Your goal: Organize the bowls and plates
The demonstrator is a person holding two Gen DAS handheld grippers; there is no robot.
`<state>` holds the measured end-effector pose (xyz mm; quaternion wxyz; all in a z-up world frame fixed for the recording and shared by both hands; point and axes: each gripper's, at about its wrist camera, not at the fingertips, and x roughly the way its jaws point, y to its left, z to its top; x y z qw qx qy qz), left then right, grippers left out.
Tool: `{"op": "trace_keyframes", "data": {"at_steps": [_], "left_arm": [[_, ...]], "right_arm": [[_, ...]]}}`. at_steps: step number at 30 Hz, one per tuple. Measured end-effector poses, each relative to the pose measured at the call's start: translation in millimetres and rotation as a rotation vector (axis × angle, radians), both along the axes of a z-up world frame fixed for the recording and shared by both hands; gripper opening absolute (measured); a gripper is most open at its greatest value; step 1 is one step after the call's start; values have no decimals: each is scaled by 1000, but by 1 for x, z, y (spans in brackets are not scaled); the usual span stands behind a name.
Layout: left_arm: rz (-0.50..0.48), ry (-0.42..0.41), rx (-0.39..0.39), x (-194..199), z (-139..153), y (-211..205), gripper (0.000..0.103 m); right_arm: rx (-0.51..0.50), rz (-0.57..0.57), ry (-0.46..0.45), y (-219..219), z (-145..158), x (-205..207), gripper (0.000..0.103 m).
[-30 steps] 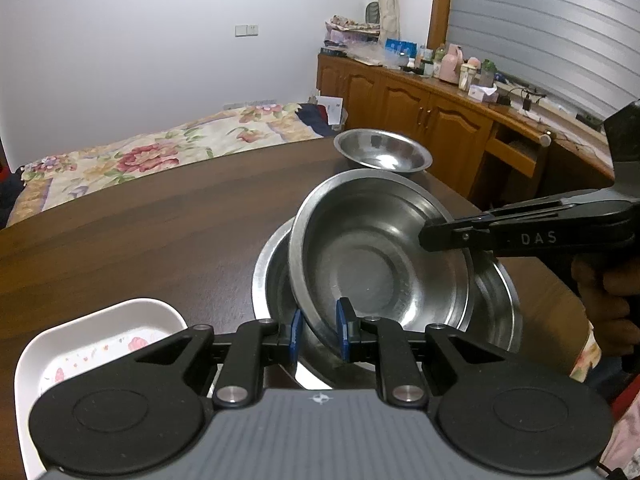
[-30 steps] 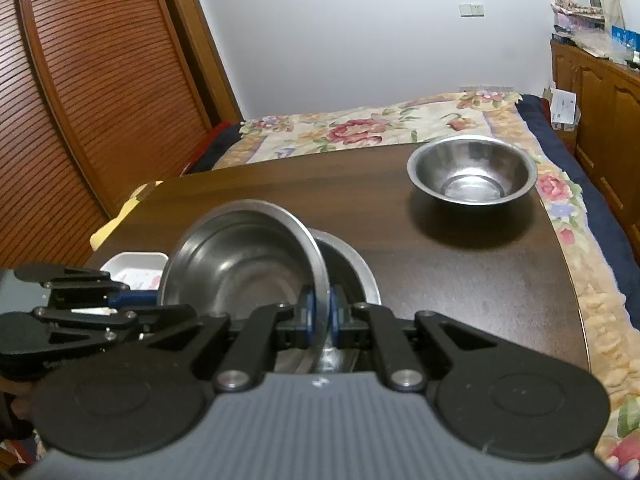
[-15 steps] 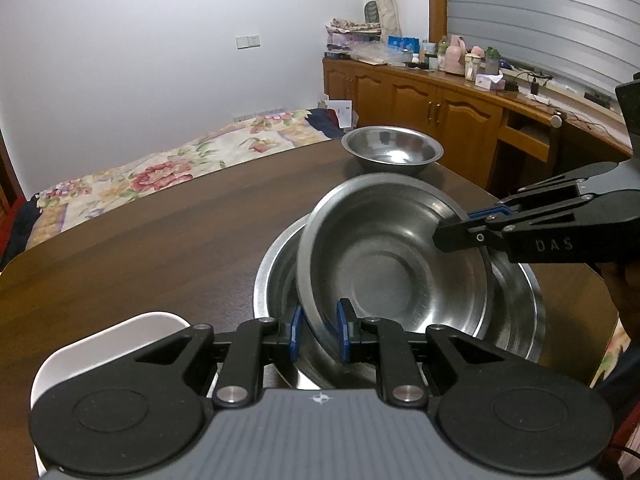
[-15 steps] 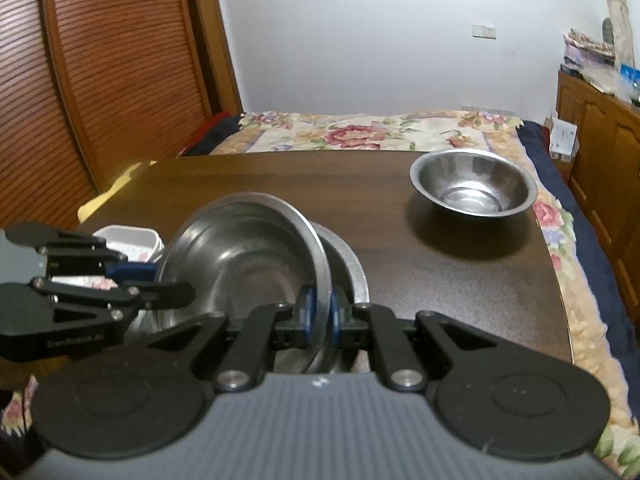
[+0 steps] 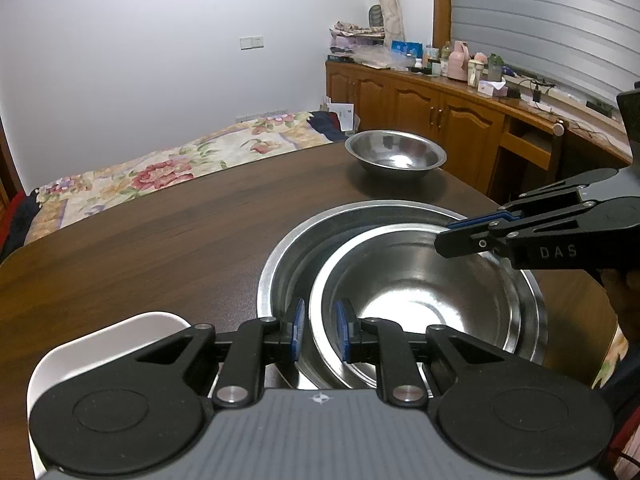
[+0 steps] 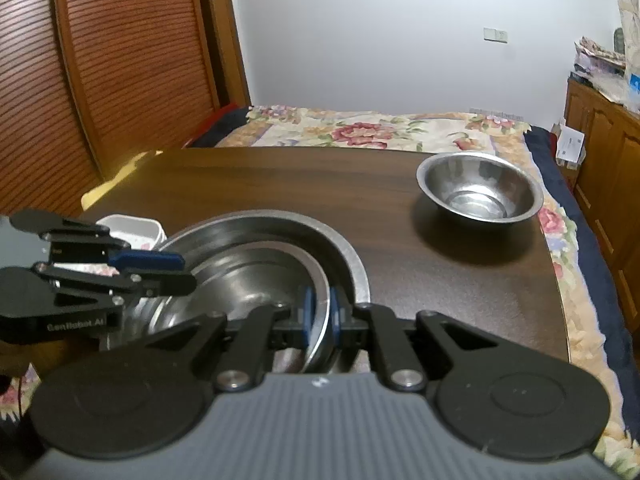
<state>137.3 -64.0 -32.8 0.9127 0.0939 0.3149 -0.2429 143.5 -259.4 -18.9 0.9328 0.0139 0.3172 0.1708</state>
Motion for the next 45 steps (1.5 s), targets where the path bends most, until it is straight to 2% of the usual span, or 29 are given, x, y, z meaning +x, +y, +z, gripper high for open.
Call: {"op": "trace_keyframes", "data": {"at_steps": [8,20,31,36,37,38,39,45], "left_arm": [[11,15,-30,5,6,7,19],[15,-41,-38,18,32,3,19],[-16,-70,-27,46,49,-17,29],[-25,-74,-34,65,56,-30,41],[-26,-74,-34,69,57,-32,43],[-26,-75,-34,72,58,-35,45],[-26,-76,-33,75,58,-37,46],[-19,-66,-20,92,55,-47,50]], "right_arm": [[42,-15,-26,-4,8,-1,11],[61,-61,-89,-23,25,3,11],[56,-146,-131,-56,32,22,12],[54,-198,-126,-78,27,43,17],[54,-208,-124,-83,25,49,25],[52,-215,-123,-85,24,52,39],[51,-222,-126,-88,22,54,44],[58,-257,-93,-106,4,83,46]]}}
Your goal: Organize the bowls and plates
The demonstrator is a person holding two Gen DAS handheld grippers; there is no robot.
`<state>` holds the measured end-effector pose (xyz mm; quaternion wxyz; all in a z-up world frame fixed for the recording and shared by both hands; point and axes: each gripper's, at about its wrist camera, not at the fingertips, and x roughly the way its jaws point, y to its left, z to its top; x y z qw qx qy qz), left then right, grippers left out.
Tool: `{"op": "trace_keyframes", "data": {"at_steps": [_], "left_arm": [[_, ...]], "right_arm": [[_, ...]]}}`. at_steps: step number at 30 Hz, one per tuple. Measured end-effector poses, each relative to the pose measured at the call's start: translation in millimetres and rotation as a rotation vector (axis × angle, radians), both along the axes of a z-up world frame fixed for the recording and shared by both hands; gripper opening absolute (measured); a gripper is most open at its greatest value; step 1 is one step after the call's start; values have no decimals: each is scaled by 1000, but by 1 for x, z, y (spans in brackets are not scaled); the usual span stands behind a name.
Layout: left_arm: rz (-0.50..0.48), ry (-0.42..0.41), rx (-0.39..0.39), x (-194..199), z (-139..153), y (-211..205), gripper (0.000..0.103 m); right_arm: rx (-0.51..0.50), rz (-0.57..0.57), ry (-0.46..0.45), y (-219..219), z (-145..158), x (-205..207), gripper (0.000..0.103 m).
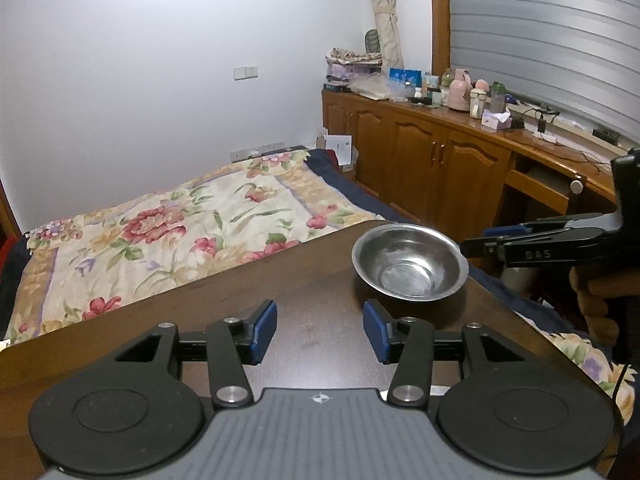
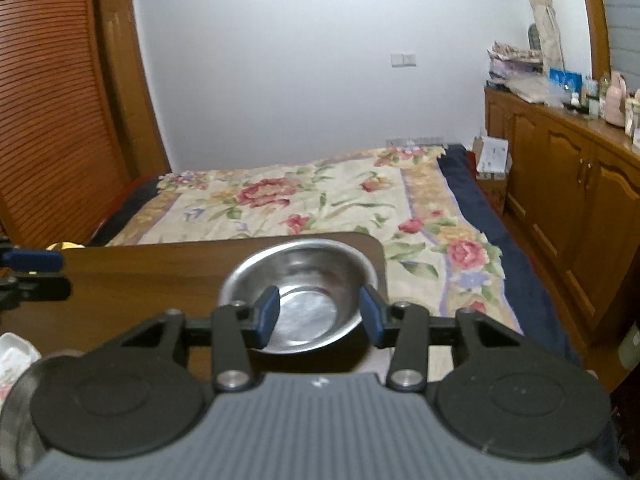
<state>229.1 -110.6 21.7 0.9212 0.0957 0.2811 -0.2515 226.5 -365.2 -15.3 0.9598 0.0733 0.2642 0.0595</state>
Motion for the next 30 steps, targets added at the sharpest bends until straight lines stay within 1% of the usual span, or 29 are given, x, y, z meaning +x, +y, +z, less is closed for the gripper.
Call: {"op": "trace_keyframes", "data": {"at_steps": [5,10,22,30], "left_arm": [[4,25,5,15,-7,-4,50],[3,54,-4,30,-12,-10,50],[-24,88,11,58,-19,-34,51],[-35,146,-12,78,-25,-46,51]], "right_arm": [[34,-15,41,-9,-18,17,46],[60,-19,59,-15,-27,24,46],[96,7,72,-21,-31,36,46],[112,43,82,-16,-30,42,44]]}}
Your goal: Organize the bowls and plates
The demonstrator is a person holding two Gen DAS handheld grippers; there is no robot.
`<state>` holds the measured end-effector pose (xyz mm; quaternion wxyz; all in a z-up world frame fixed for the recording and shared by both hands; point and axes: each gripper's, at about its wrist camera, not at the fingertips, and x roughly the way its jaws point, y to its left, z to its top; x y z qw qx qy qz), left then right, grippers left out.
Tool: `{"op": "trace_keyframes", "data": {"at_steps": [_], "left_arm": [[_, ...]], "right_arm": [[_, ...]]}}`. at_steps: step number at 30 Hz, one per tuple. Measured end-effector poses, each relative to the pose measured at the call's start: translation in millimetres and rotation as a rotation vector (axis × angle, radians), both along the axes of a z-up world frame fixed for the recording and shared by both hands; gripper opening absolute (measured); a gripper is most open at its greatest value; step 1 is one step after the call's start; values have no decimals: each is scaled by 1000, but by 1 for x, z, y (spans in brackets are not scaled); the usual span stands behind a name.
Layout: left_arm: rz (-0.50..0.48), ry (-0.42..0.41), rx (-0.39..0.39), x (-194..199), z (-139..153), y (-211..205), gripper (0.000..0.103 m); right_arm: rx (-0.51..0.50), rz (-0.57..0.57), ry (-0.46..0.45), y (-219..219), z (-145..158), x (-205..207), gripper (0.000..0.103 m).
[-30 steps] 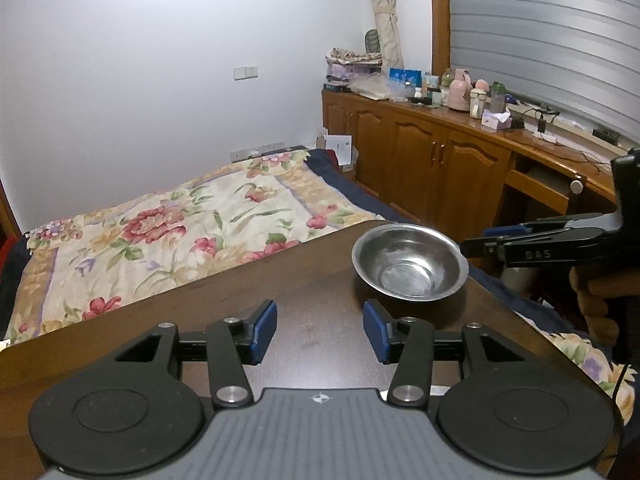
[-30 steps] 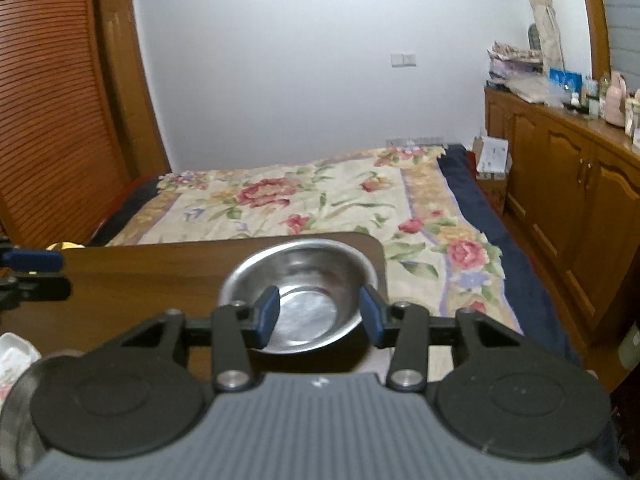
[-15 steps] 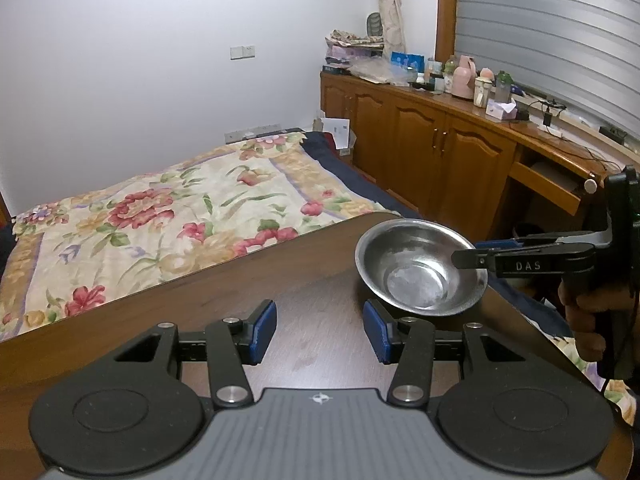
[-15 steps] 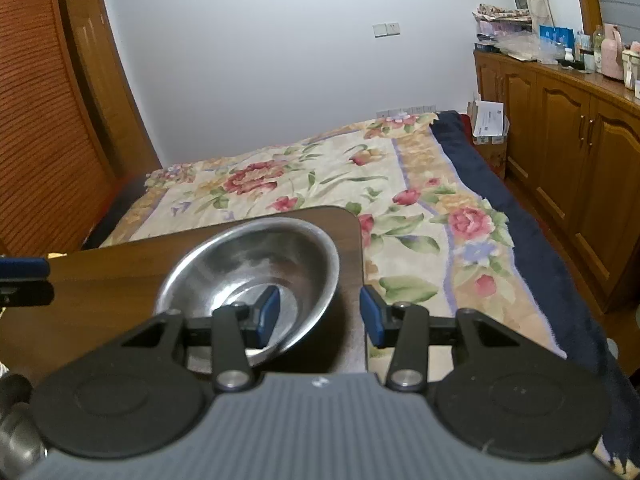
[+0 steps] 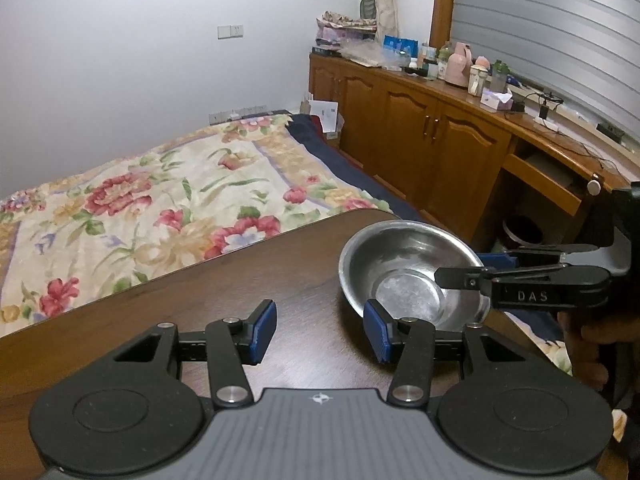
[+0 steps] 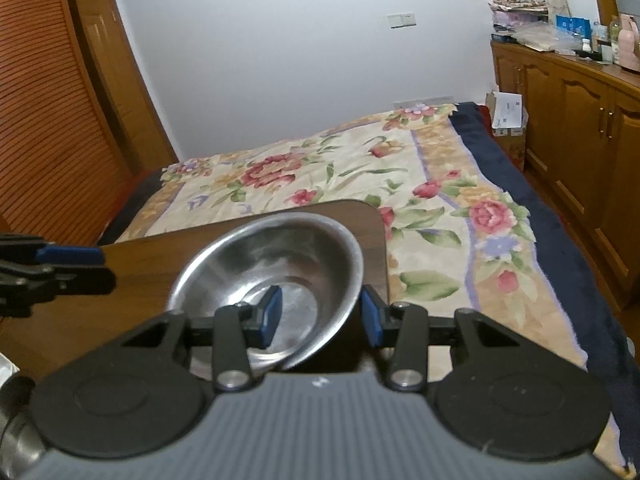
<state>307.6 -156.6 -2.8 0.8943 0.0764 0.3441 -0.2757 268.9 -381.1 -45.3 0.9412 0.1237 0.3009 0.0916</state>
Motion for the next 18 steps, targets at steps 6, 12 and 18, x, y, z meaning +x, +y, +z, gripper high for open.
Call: {"op": "trace_keyframes", "data": {"at_steps": [6,12,18], "left_arm": [[-7,37,-9,13,-4,-12,50],[-14,83,-17,26,-9,-20,49],[-16,136,-21,39,-16,-24,38]], "right_arm": [[9,15,-4,2,1,2,44],[12,22,4,3,0,5,44],[23,25,9,4,-1,7,43]]}}
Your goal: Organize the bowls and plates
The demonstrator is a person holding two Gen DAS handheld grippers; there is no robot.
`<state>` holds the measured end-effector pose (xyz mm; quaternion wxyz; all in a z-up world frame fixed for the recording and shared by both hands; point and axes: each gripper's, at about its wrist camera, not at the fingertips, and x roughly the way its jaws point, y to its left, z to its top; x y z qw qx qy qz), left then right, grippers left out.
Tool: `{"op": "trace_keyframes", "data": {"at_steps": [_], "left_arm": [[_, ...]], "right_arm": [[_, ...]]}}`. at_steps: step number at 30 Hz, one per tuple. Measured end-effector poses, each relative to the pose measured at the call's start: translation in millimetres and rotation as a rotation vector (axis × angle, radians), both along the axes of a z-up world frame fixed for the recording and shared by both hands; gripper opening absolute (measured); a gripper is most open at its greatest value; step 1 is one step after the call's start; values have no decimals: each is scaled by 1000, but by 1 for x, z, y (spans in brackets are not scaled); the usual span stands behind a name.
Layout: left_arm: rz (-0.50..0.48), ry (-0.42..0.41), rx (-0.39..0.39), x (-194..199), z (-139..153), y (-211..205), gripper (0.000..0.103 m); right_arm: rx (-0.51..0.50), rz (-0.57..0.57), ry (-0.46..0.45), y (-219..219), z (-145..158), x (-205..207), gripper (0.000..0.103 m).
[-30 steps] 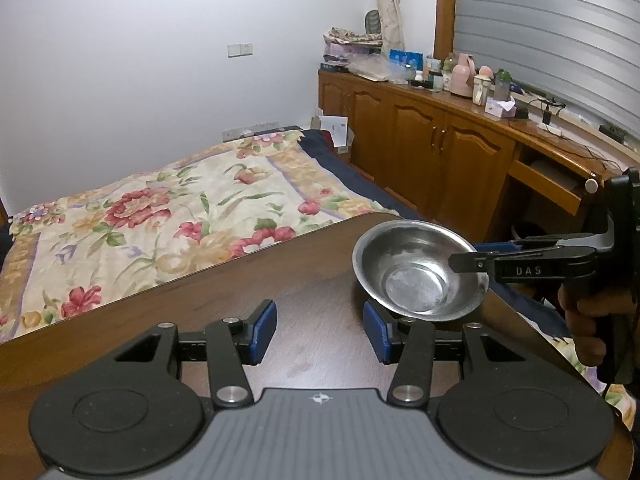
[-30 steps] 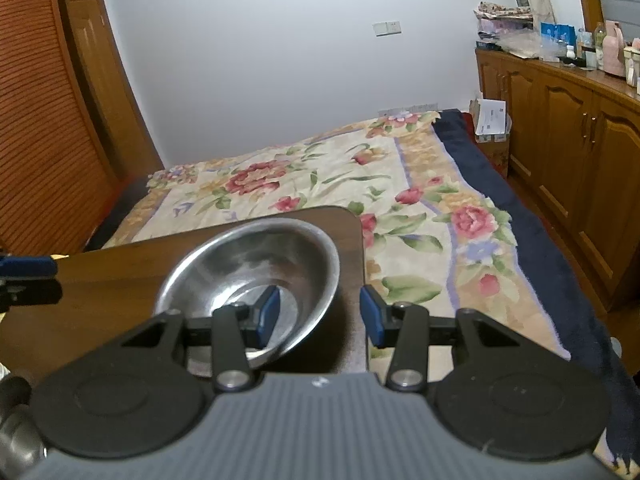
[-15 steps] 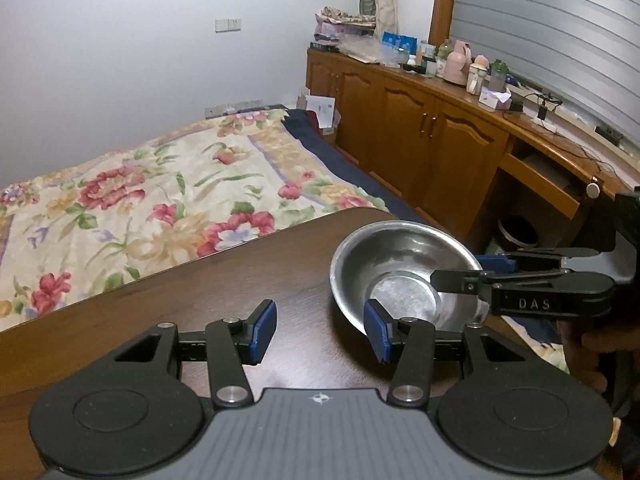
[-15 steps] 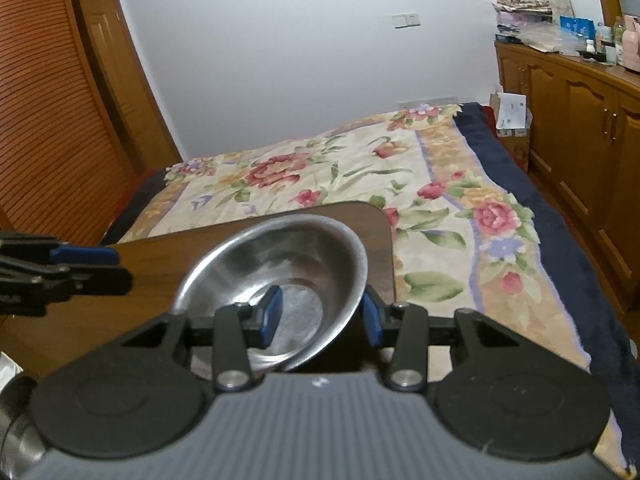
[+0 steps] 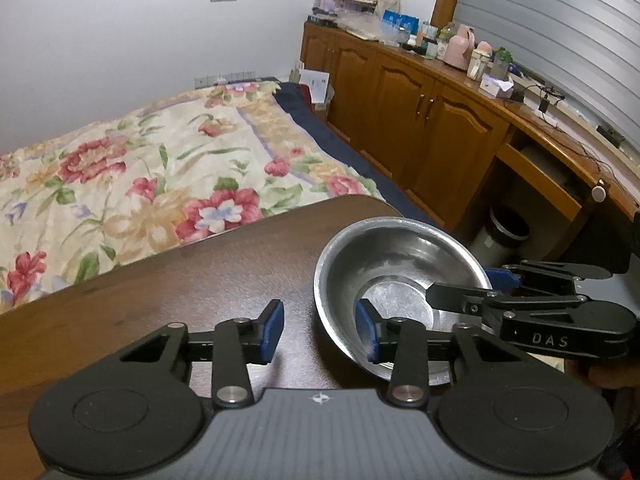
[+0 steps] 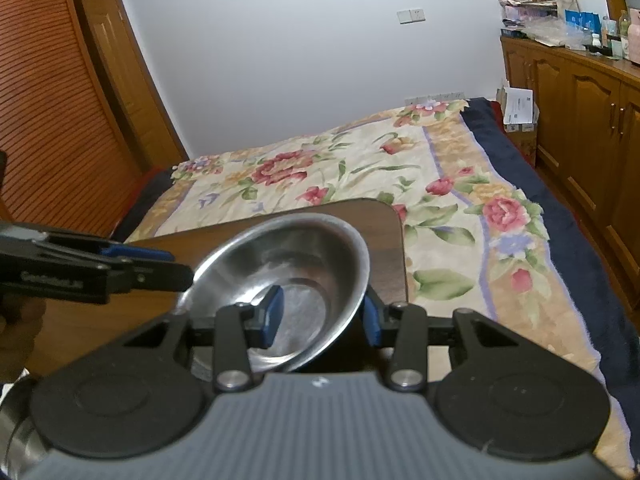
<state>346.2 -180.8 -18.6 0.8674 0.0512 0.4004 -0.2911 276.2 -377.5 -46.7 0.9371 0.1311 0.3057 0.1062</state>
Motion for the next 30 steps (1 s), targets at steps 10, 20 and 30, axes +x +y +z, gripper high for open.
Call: {"op": "trace_keyframes", "data": {"at_steps": [10,20,30], "left_arm": [[6,73,-24,12,-9,-1,32],[-5,106,-30,14,-12,-2,17],[-18,70,-44,-2,6,6,16]], "right_arm": [[19,13,15,2,-2,2,41],[36,15,32,3,-5,1,37],[80,6,25,-3,-1,-6,24]]}}
